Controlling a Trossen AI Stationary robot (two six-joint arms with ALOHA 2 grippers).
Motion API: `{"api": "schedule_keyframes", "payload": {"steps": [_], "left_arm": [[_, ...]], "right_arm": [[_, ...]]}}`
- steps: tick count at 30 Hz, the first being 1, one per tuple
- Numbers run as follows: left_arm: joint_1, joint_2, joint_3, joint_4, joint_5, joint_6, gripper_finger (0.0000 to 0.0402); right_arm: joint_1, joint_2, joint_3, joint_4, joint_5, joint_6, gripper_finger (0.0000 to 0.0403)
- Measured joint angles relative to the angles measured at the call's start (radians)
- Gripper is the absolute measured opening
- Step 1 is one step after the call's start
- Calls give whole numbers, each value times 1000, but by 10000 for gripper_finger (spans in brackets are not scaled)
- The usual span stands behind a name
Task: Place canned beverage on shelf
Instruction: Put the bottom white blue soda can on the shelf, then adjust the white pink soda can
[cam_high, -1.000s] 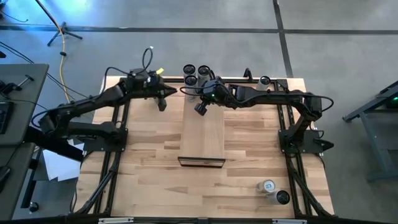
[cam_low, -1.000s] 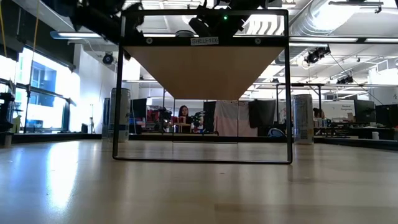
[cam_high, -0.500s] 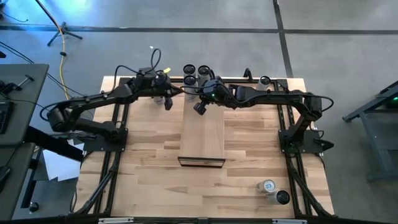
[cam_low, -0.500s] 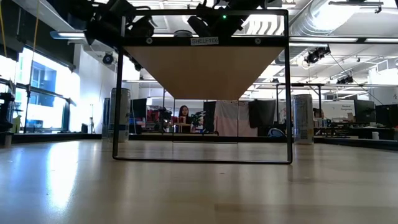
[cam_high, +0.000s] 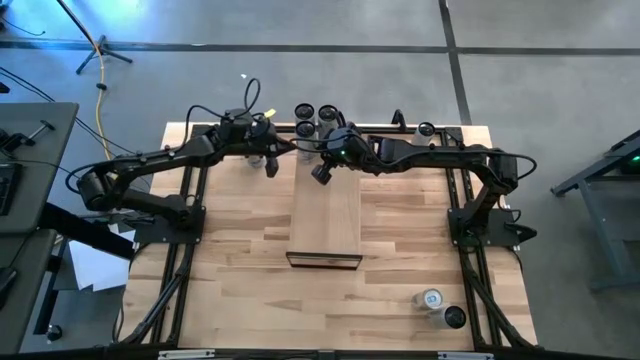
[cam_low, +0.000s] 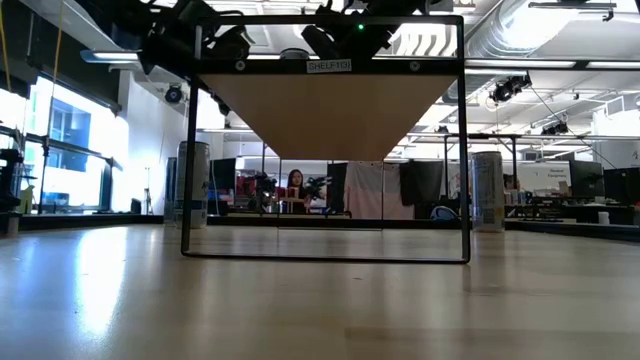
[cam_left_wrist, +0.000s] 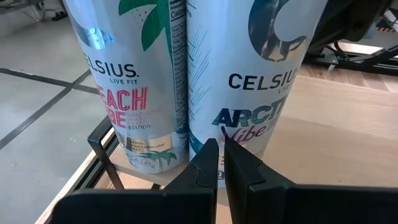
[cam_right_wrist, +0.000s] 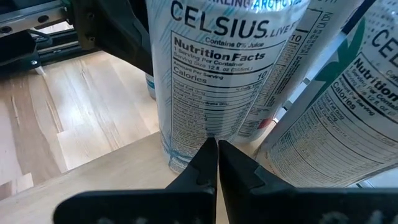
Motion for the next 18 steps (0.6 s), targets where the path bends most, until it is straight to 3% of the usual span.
{"api": "schedule_keyframes", "payload": {"steps": [8, 18], "left_arm": [[2, 4, 0, -2, -3, -6, 0], [86, -39, 0, -12, -30, 18, 0]], "right_arm": [[0, 0, 0, -1, -1, 0, 0], [0, -10, 0, -43, 29, -19, 0]]}}
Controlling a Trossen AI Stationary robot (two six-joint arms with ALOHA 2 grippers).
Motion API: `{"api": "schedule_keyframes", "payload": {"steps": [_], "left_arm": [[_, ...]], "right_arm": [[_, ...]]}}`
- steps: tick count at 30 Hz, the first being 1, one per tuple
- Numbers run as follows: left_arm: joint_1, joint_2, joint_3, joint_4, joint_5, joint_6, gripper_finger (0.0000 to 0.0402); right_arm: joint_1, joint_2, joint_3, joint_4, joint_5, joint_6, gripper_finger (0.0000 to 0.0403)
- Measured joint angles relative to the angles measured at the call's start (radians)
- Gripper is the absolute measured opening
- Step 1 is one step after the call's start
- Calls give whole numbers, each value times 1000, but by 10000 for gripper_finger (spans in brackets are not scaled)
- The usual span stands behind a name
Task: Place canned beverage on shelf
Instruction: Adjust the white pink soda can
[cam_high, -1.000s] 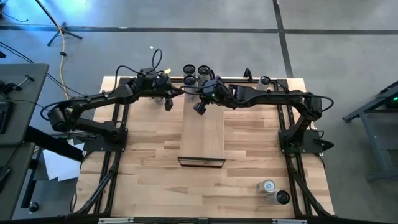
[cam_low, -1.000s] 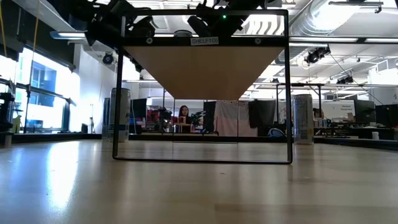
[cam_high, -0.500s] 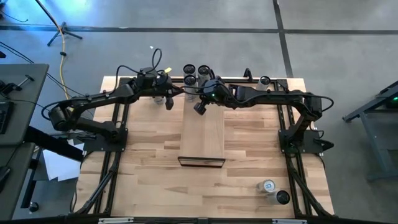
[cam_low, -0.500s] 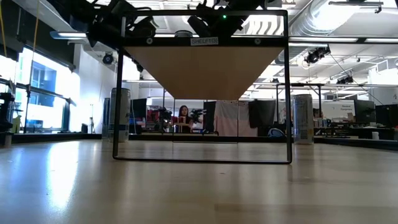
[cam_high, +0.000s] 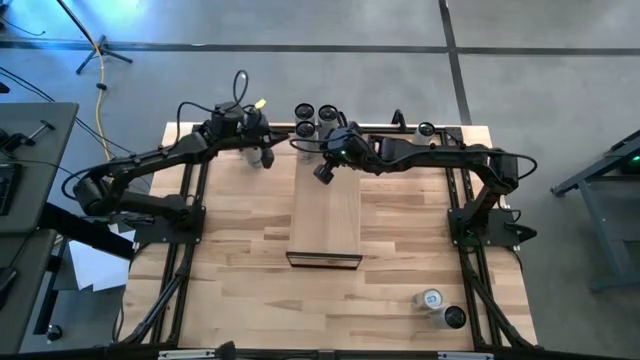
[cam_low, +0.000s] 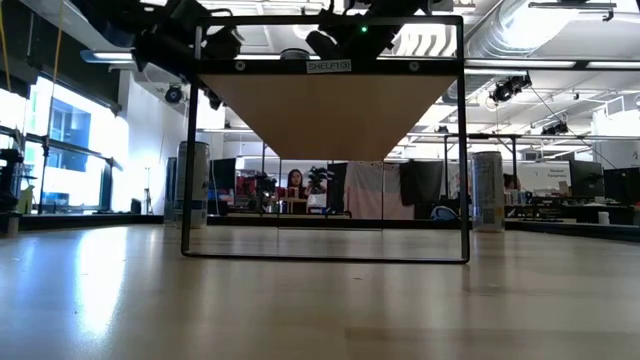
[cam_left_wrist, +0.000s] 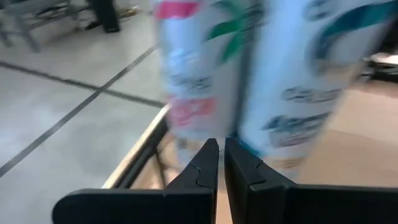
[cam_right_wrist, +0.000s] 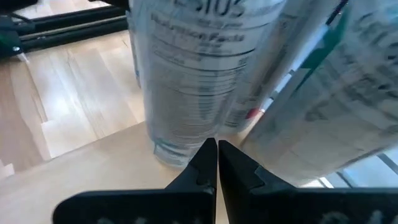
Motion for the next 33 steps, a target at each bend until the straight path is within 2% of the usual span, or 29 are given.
{"api": "schedule_keyframes", "payload": {"steps": [6, 11, 23, 33], "left_arm": [[43, 27, 0, 37, -28, 1, 0], [50, 61, 0, 85, 17, -15, 0], [48, 128, 0, 166, 32, -50, 0], [42, 137, 0, 190, 46, -69, 0]], "right_arm": [[0, -53, 1, -51, 2, 2, 0], [0, -84, 1, -54, 2, 3, 0], [0, -86, 1, -56, 2, 3, 0], [0, -85, 1, -56, 8, 3, 0]]}}
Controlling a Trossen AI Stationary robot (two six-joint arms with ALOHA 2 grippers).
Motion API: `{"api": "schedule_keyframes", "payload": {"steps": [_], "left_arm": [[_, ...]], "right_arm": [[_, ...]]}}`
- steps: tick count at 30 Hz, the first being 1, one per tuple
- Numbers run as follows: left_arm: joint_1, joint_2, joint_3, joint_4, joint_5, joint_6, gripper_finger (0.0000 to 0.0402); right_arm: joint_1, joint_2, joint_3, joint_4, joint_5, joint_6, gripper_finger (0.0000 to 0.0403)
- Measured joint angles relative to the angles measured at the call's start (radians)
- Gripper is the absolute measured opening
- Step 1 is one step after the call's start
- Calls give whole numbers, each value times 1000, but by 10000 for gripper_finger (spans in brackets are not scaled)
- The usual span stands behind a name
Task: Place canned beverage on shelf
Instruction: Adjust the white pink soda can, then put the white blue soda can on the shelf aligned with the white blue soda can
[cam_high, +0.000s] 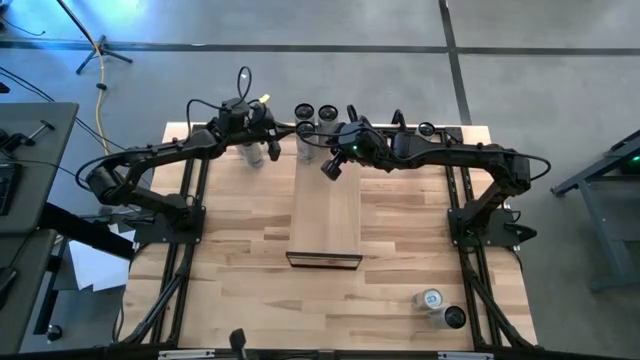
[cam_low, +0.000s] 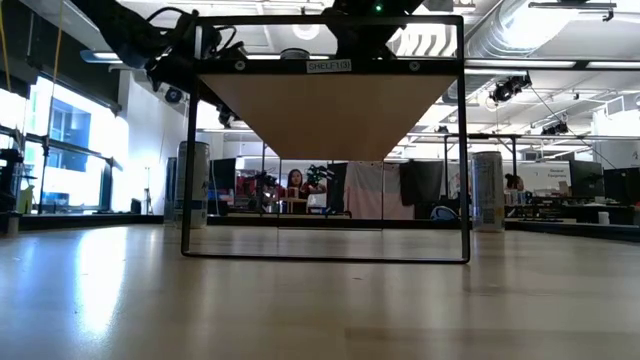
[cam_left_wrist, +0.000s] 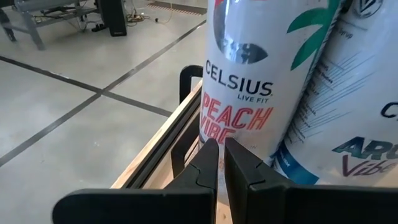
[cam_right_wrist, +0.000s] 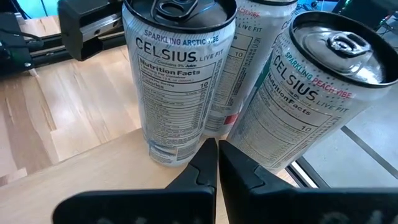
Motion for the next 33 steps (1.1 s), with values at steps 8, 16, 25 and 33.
{"api": "schedule_keyframes", "payload": {"steps": [8, 16, 25, 33], "left_arm": [[-21, 0, 0, 2, -3, -1, 0], [-21, 0, 0, 23, -4, -10, 0], [31, -141, 0, -70, -19, -10, 0], [37, -411, 0, -257, -5, -33, 0]], "right_arm": [[0, 0, 0, 0, 4, -1, 0], [0, 0, 0, 0, 4, 0, 0], [0, 0, 0, 0, 5, -10, 0], [7, -21, -2, -24, 6, -5, 0]]}}
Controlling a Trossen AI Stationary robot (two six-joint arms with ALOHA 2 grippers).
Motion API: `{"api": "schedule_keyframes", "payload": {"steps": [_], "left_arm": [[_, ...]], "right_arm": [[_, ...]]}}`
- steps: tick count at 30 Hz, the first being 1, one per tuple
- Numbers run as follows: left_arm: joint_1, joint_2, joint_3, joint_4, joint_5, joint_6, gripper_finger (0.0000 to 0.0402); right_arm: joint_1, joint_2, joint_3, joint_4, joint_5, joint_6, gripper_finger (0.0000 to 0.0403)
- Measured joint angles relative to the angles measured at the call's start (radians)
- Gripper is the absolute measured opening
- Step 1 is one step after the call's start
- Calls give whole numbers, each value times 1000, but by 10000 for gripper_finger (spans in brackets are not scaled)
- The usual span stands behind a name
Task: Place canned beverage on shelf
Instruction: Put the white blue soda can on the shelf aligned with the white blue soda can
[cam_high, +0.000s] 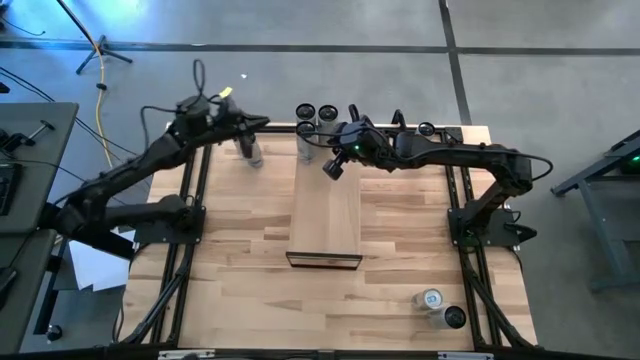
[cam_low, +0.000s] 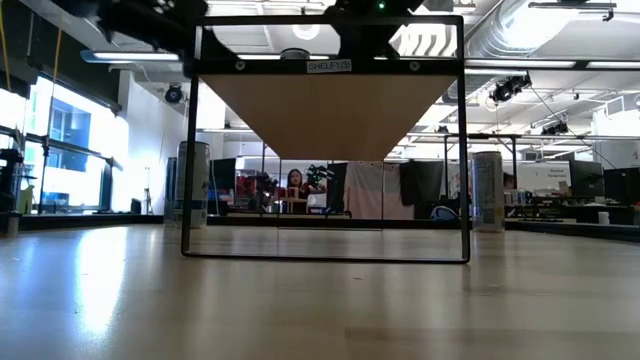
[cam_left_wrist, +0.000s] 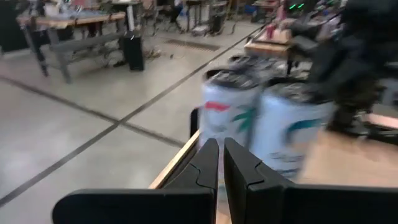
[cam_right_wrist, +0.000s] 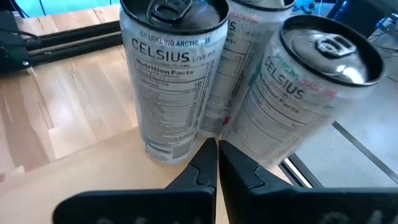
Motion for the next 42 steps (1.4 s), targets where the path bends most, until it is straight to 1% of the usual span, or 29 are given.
{"api": "schedule_keyframes", "payload": {"steps": [7, 13, 19, 24, 27, 31, 35, 40, 42], "left_arm": [[-57, -187, 0, -130, 5, -43, 0], [-135, -290, 0, -198, 5, -114, 0], [-232, -331, 0, -200, 4, -210, 0], [-329, -333, 0, -200, -1, -290, 0], [-396, -333, 0, -199, -55, -323, 0], [-500, -323, 0, -198, -186, -377, 0], [-628, -304, 0, -180, -315, -428, 0], [-790, -253, 0, -138, -465, -419, 0], [-834, -237, 0, -107, -501, -397, 0]], "right_arm": [[7, -80, 0, -118, -6, 71, 0], [31, -181, 0, -230, -47, 111, 0], [87, -261, 0, -363, -49, 137, 0], [160, -316, 0, -499, -50, 144, 0], [212, -344, 0, -563, -38, 144, 0], [273, -371, 0, -597, -2, 135, 0], [319, -383, 0, -594, 5, 134, 0], [368, -383, 0, -593, 6, 156, 0], [384, -383, 0, -590, 6, 174, 0]]}}
